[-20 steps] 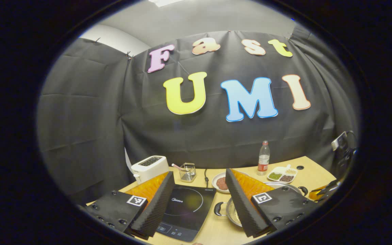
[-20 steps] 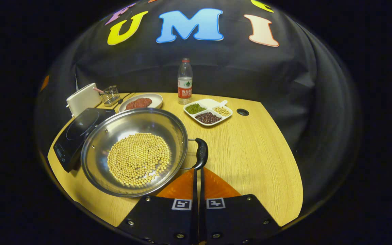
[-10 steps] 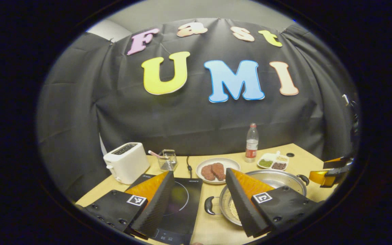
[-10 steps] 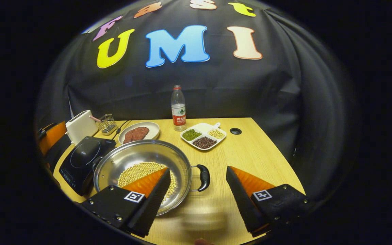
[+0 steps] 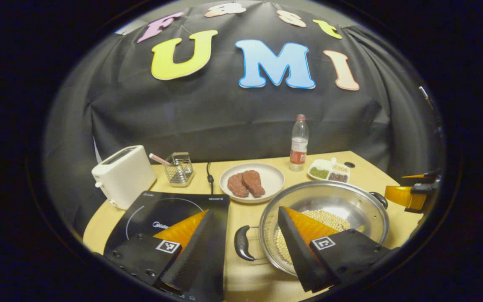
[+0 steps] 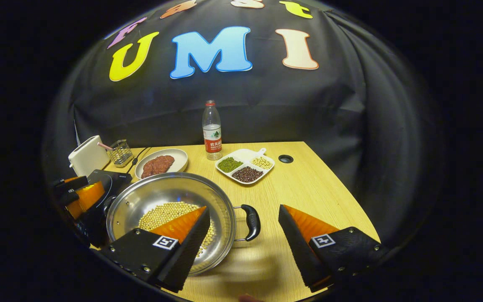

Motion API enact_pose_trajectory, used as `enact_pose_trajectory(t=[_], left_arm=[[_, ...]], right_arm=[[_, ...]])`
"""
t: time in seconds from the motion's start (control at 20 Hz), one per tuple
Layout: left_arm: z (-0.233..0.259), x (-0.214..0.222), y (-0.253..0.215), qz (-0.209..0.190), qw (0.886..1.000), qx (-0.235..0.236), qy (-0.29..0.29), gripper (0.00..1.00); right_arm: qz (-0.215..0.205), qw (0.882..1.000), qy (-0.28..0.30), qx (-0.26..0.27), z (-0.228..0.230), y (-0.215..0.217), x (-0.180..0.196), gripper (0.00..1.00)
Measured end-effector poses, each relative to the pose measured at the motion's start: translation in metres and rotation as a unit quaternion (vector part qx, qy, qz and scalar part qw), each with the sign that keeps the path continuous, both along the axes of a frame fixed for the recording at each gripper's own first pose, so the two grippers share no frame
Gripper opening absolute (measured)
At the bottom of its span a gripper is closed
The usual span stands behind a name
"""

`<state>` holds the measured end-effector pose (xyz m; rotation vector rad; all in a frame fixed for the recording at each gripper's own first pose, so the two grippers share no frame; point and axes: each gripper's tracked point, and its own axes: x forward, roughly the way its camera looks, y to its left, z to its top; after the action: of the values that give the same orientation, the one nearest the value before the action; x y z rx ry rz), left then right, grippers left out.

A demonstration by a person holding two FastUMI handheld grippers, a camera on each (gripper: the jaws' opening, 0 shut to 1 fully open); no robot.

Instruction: First push the handle of the pot to place it horizontally, then grasp the pot with both hands and set it on the induction cooktop.

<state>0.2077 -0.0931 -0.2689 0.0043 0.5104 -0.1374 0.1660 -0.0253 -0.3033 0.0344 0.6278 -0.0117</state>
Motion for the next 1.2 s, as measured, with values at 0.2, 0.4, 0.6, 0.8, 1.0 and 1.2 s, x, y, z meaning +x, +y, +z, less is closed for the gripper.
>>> enact_pose_trajectory(t=[0.2,0.4,0.6,0.8,1.0,1.2], left_arm=[[-0.038,0.001,-0.010,-0.004,0.999,-0.004,0.051,0.98],[-0.066,0.001,-0.014,-0.004,0.996,-0.008,0.094,0.98],[-0.078,0.001,-0.013,-0.003,0.993,-0.009,0.114,0.98],[-0.079,0.003,-0.013,0.002,0.993,-0.005,0.114,0.92],[-0.082,0.006,-0.007,0.011,0.993,0.001,0.114,0.87],[-0.083,0.008,-0.005,0.015,0.994,0.006,0.112,0.69]], right_arm=[[0.002,1.000,0.012,-0.007,-0.012,0.001,0.002,1.00],[0.013,0.999,0.027,-0.020,-0.028,0.003,0.002,1.00],[0.019,0.998,0.052,-0.019,-0.047,0.004,0.002,0.99],[0.009,0.997,0.072,-0.014,-0.058,0.000,0.001,0.76],[0.002,0.997,0.074,-0.009,-0.058,0.001,0.003,0.63],[-0.003,0.997,0.080,-0.007,-0.064,0.000,0.003,0.64]])
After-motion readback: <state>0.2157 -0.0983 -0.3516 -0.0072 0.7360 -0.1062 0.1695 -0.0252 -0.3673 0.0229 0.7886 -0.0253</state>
